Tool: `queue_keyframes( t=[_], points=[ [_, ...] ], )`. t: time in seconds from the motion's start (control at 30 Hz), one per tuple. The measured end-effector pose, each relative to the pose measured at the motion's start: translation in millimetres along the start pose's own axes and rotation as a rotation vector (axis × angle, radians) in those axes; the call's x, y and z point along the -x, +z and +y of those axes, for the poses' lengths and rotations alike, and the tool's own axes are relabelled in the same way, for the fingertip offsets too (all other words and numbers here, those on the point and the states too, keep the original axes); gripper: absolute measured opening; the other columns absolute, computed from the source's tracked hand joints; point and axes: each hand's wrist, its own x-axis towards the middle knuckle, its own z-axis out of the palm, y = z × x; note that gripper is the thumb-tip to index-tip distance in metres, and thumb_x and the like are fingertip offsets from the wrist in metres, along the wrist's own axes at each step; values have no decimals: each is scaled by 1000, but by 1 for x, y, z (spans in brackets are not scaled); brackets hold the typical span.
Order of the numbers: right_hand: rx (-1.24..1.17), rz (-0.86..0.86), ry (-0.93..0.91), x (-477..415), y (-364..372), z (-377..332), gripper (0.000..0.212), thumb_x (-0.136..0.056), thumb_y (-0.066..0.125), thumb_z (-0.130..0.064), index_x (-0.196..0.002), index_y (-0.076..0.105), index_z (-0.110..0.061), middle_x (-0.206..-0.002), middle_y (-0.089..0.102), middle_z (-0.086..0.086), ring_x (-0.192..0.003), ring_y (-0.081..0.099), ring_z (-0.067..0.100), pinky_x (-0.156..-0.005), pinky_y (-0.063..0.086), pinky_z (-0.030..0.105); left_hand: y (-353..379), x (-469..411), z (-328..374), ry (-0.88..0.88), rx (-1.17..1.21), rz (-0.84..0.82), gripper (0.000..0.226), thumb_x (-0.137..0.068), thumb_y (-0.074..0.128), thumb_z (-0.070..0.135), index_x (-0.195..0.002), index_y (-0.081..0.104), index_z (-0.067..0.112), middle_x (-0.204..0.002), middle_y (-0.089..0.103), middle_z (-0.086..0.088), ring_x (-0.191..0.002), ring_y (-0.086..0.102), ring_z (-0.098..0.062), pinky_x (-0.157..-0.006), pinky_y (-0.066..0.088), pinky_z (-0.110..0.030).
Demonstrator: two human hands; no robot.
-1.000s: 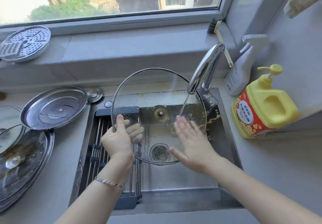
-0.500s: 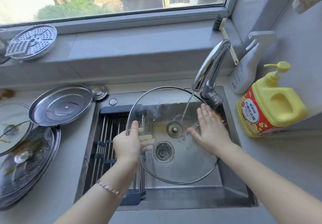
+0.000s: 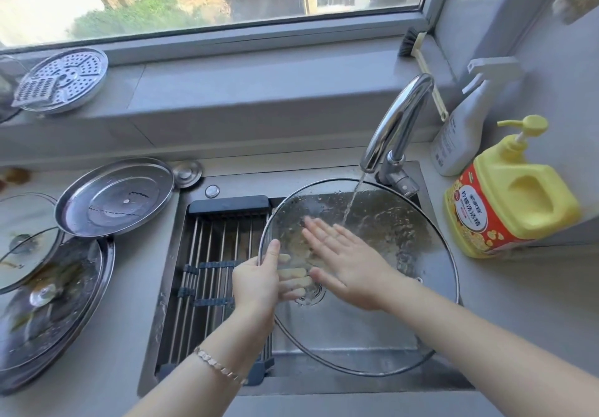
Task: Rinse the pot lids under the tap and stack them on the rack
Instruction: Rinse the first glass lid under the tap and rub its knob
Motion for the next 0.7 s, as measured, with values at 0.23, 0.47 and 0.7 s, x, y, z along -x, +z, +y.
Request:
queue_keyframes(
  t=[0.23, 0.47, 0.7],
  points=[
    [-35, 41, 11, -20, 0, -21, 73, -86, 2, -52, -146, -10, -14, -144, -27, -1, -139, -23, 15, -112, -17, 25, 9, 3, 1, 19, -20, 18, 35, -93, 54, 28, -76, 59, -2, -47, 65, -9, -40, 64, -21, -38, 54, -32],
    [-16, 72, 231, -29, -6, 8, 80, -81, -8, -62, -145, -16, -15, -142, -32, -2, -140, -24, 14, -116, -13, 32, 5, 1, 3, -2, -52, 0, 51, -95, 44, 41, -82, 58, -6, -50, 65, -16, -40, 64, -24, -35, 51, -28],
    [29, 94, 231, -27, -7, 19, 82, -77, -7, -63, -145, -16, -19, -143, -30, -7, -141, -22, 11, -115, -13, 30, 6, -1, 3, -13, -56, -28, 51, -94, 44, 43, -80, 58, -3, -68, 66, -27, -43, 65, -26, -39, 52, -29]
  ],
)
